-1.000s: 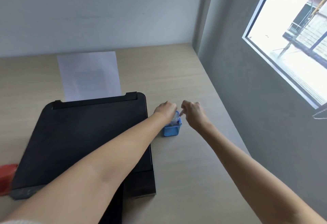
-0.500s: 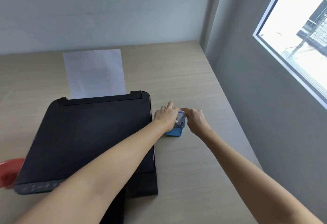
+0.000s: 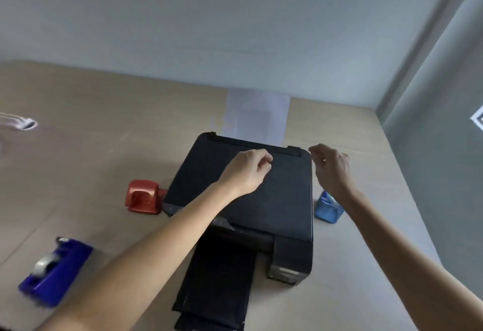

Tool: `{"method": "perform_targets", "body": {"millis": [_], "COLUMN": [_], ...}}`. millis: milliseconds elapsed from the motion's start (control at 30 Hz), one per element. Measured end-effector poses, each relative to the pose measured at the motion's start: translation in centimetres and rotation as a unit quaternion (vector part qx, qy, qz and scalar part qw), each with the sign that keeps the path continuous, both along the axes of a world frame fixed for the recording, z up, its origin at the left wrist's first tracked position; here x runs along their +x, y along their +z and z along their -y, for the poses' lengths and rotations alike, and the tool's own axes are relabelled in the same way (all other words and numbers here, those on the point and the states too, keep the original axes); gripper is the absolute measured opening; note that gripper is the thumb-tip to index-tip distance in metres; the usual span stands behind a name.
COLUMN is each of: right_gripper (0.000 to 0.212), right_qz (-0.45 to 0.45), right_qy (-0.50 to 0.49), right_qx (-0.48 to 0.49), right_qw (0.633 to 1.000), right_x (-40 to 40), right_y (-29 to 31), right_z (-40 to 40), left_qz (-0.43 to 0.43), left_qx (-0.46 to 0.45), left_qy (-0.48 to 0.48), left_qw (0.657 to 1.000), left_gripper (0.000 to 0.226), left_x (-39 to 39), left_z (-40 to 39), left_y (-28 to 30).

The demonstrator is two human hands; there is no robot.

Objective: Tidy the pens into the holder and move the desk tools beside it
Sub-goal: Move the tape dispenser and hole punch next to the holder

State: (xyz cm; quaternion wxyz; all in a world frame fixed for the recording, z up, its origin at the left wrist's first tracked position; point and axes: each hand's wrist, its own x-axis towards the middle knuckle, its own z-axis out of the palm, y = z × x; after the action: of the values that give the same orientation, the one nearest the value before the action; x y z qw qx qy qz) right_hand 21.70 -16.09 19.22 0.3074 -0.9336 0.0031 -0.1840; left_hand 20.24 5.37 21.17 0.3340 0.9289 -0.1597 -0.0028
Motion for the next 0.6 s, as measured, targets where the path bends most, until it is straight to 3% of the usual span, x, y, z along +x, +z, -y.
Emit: {"method": "perform_targets", "body": {"millis": [100,233,367,500,600], "right_gripper": [0.018,0.021,0.021,0.021,0.025], "right_qz": [0.012,-0.013,-0.08,-0.163,-0.236], "right_qy": [0.074,0.183,0.257,0.28,0.263], "right_qx": [-0.005,0.0,0.002,-0.021,-0.071], "right_qw": [0.997,0.983,0.963,0.946,0.933], "right_x": [0.0,-0.3,-0.7,-0.5,0.6], "right_y": [1.6,1.4,-1.0,-4.8,-8.1], "right_z": [-8.4,-19.9,-30.2,-38.1,-41.5], "left_qz": [0.004,-0.032,-0.081,-0.201,-0.263], "left_qx": [-0.036,-0.017,0.085,0.126,0.105], "left_qy": [0.092,0.259,0.398,0.437,0.396], "left_qw": [0.995,0.965,0.91,0.868,0.873], "left_gripper": [0.02,0.021,0.049,0.055,0.039], "left_x": [-3.5,-8.5,-13.8,-17.0,-17.4], "left_z": [-9.6,-22.3,-32.6,-39.8,-42.3], "left_y": [-0.7,-4.7,-9.1,-13.2,-16.1]}}
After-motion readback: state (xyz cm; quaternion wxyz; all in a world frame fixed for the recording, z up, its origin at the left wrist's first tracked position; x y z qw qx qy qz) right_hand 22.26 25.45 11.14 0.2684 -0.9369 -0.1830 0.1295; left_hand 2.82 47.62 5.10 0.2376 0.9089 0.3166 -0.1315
